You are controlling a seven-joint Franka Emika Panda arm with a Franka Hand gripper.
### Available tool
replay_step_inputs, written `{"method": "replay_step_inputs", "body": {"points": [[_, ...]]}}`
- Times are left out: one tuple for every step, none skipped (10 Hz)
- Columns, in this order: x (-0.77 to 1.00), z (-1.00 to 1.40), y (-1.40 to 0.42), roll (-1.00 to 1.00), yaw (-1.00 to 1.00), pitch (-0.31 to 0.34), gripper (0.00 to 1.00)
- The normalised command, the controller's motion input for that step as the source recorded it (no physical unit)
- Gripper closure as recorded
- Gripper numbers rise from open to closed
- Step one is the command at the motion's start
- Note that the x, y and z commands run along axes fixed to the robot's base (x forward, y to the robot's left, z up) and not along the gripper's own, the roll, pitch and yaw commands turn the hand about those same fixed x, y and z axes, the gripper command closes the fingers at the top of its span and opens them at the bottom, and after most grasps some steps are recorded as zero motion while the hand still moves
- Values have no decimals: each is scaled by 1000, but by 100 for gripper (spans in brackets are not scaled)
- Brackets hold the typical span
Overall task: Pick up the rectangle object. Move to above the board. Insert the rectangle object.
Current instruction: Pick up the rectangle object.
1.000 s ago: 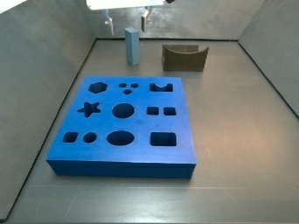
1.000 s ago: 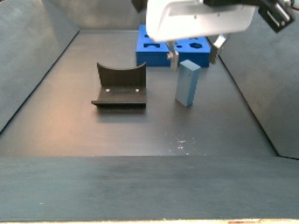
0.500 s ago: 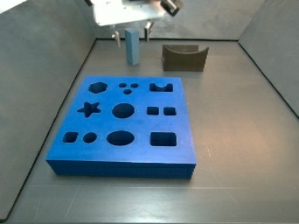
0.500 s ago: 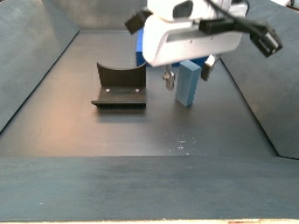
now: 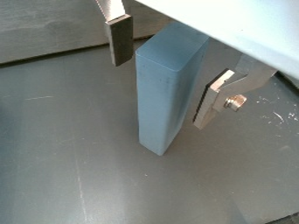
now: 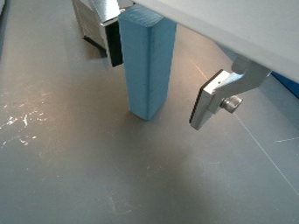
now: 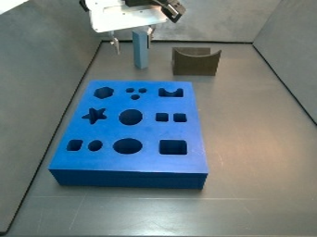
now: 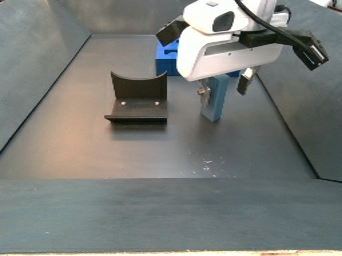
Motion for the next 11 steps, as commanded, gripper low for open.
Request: {"method": "replay_step_inputs", "body": {"points": [[0,-191,-114,94,14,-220,0],[0,0,0,0,0,0,100],[0,0,0,0,0,0,100],[0,0,0,0,0,0,100],[0,0,0,0,0,0,100],[0,0,0,0,0,0,100],[0,0,0,0,0,0,100],[0,0,0,0,0,0,100],[0,0,0,0,0,0,100],[0,0,0,0,0,0,100],[0,0,0,0,0,0,100]]}}
